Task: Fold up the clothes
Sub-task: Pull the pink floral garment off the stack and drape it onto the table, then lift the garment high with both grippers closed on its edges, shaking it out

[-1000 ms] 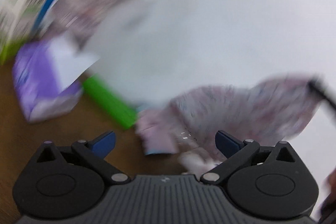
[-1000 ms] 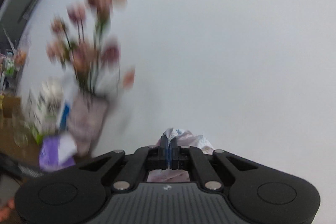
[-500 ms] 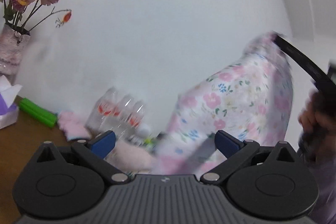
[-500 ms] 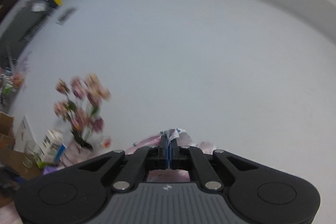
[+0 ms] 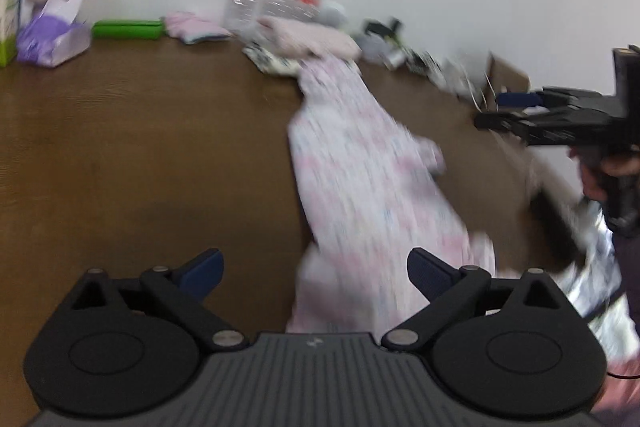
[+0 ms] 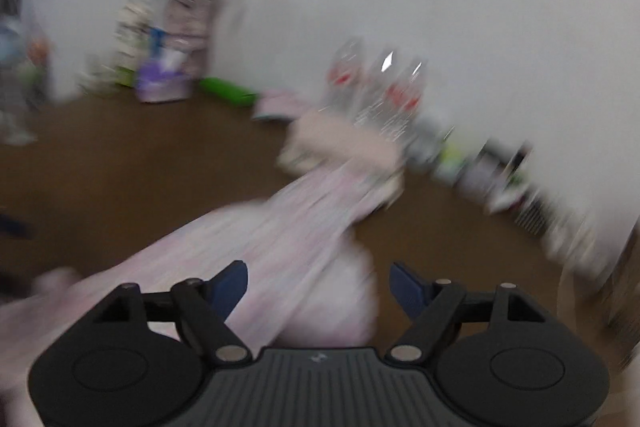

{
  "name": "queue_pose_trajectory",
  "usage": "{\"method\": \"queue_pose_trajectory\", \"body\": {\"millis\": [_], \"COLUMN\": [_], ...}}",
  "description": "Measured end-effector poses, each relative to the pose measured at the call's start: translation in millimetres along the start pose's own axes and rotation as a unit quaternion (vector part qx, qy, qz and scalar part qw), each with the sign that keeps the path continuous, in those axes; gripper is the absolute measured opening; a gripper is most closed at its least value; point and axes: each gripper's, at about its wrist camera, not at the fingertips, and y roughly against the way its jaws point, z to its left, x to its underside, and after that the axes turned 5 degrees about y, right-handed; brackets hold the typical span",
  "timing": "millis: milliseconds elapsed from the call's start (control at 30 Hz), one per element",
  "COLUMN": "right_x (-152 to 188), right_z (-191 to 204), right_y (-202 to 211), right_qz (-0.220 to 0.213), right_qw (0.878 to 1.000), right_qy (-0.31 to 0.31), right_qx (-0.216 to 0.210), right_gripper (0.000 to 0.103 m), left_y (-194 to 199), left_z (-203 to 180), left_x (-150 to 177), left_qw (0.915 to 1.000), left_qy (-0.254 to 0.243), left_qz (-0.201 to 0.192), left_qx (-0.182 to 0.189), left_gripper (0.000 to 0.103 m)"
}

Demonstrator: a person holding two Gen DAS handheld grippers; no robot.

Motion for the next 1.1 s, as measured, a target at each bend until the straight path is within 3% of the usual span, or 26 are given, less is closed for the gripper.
{"method": "queue_pose_trajectory", "body": {"millis": [100, 167, 267, 400, 433, 500, 533, 567, 600, 633, 667, 700, 800, 867, 967, 1033, 1100], "right_x": [61, 94, 116, 139, 139, 139, 140, 140, 140, 140, 140, 132, 96, 61, 4, -32, -68], "right_z": [19, 27, 29, 31, 33, 36, 37, 39, 40, 41, 43, 43, 36, 34, 36, 41, 44], "right_y": [36, 56, 54, 51, 50, 48, 47, 46, 45, 43, 42, 51, 86, 119, 177, 207, 221], "right_qz": [-0.014, -0.026, -0.028, -0.037, -0.044, -0.059, -0.067, -0.074, -0.082, -0.089, -0.097, -0.120, -0.193, -0.247, -0.341, -0.392, -0.416], "right_qw": [0.996, 0.996, 0.994, 0.991, 0.991, 0.990, 0.990, 0.989, 0.989, 0.988, 0.988, 0.985, 0.975, 0.966, 0.940, 0.919, 0.906], "right_qy": [-0.049, -0.049, -0.069, -0.091, -0.093, -0.097, -0.099, -0.101, -0.103, -0.105, -0.107, -0.108, -0.103, -0.072, -0.008, 0.042, 0.079], "right_qx": [-0.072, -0.072, -0.083, -0.091, -0.088, -0.080, -0.077, -0.073, -0.070, -0.066, -0.063, -0.055, -0.043, -0.043, -0.030, -0.008, 0.028], "right_gripper": [0.076, 0.077, 0.078, 0.076, 0.071, 0.050, 0.024, 0.003, 0.003, 0.003, 0.002, 0.002, 0.002, 0.002, 0.002, 0.002, 0.002], "left_y": [6, 12, 14, 18, 17, 18, 19, 21, 21, 20, 18, 20, 43, 74, 147, 198, 233], "left_z": [5, 13, 16, 9, 6, -4, -7, -9, -11, -12, -12, -11, -7, -11, -22, -34, -38], "left_x": [17, 25, 32, 48, 52, 59, 62, 65, 67, 66, 64, 59, 37, 10, -37, -66, -94], "left_qw": [0.9997, 0.9988, 0.9975, 0.9992, 0.9995, 0.9994, 0.9993, 0.9994, 0.9996, 0.9996, 0.9993, 0.9988, 0.9941, 0.9879, 0.9648, 0.9454, 0.9291], "left_qy": [0.017, 0.035, 0.034, 0.023, 0.012, -0.004, -0.004, -0.001, 0.004, 0.015, 0.032, 0.048, 0.094, 0.101, 0.089, 0.056, 0.035], "left_qz": [0.015, 0.032, 0.055, 0.028, 0.022, 0.014, 0.007, -0.003, -0.010, -0.005, 0.004, 0.001, -0.042, -0.097, -0.209, -0.286, -0.342], "left_qx": [-0.012, -0.013, -0.028, -0.018, -0.020, -0.032, -0.037, -0.035, -0.028, -0.022, -0.019, -0.010, 0.034, 0.067, 0.132, 0.145, 0.137], "left_gripper": [0.102, 0.102, 0.101, 0.102, 0.101, 0.096, 0.091, 0.072, 0.041, 0.020, 0.006, 0.006, 0.006, 0.005, 0.005, 0.005, 0.005]}}
